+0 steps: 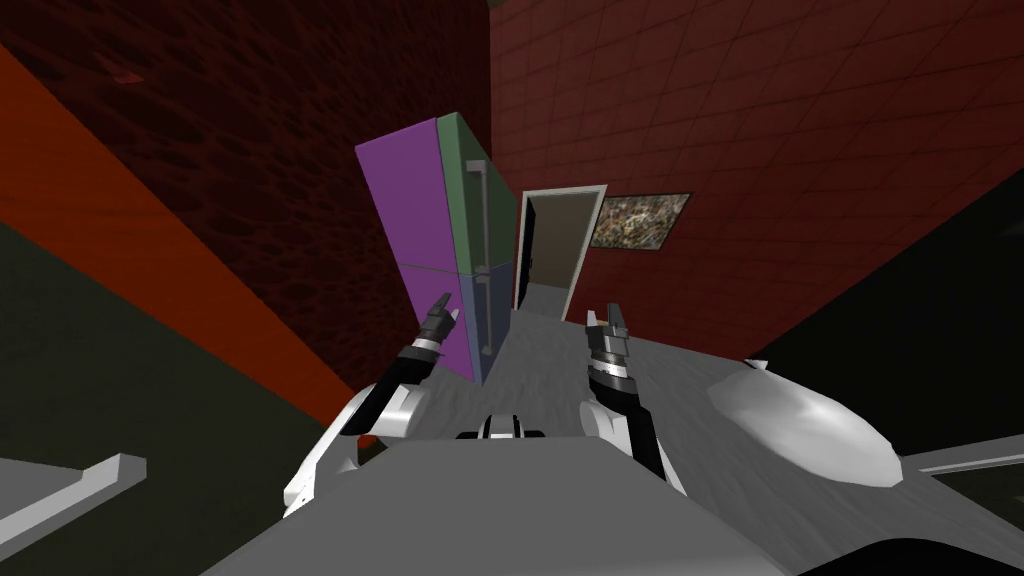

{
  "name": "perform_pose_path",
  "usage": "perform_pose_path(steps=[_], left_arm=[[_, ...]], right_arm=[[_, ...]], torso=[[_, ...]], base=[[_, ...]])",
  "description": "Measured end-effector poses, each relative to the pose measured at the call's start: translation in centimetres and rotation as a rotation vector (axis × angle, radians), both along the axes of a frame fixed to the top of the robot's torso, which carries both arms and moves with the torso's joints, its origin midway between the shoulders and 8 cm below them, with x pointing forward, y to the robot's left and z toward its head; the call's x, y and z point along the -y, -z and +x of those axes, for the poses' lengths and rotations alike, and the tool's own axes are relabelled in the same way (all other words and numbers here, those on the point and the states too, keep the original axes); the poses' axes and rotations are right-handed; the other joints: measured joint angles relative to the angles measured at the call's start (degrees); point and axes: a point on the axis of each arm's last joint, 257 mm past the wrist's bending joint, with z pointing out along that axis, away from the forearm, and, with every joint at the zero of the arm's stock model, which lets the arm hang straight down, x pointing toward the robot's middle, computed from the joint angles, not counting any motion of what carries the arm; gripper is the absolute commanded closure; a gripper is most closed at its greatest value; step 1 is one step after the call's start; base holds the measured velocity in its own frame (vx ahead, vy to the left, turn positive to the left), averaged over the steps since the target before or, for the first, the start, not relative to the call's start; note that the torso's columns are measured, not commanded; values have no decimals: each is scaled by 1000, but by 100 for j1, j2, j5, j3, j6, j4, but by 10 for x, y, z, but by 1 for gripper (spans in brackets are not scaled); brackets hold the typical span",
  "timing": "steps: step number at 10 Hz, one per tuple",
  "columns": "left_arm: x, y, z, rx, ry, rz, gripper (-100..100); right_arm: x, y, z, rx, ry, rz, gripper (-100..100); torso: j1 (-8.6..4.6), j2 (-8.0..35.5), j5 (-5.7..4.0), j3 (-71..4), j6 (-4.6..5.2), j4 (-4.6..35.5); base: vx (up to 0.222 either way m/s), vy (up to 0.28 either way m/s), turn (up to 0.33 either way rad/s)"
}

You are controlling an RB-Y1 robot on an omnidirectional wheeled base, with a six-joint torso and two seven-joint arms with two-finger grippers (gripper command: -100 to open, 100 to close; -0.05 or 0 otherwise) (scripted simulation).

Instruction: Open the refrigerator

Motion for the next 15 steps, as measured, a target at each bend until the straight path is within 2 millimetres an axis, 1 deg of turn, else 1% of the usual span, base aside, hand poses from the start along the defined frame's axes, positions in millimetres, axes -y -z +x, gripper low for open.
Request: perform_pose_path(steps=[11,15], left_arm=[[14,0,21,-123,-7,-26,-100],[18,2,26,-167,-10,-35,-100]], right_arm=[[0,0,0,0,0,0,0],[0,0,0,0,0,0,0]], torso=[[-2,-3,0,-1,1,0],[2,9,1,7,2,4]], base=[[97,14,-65],[70,10,-52]])
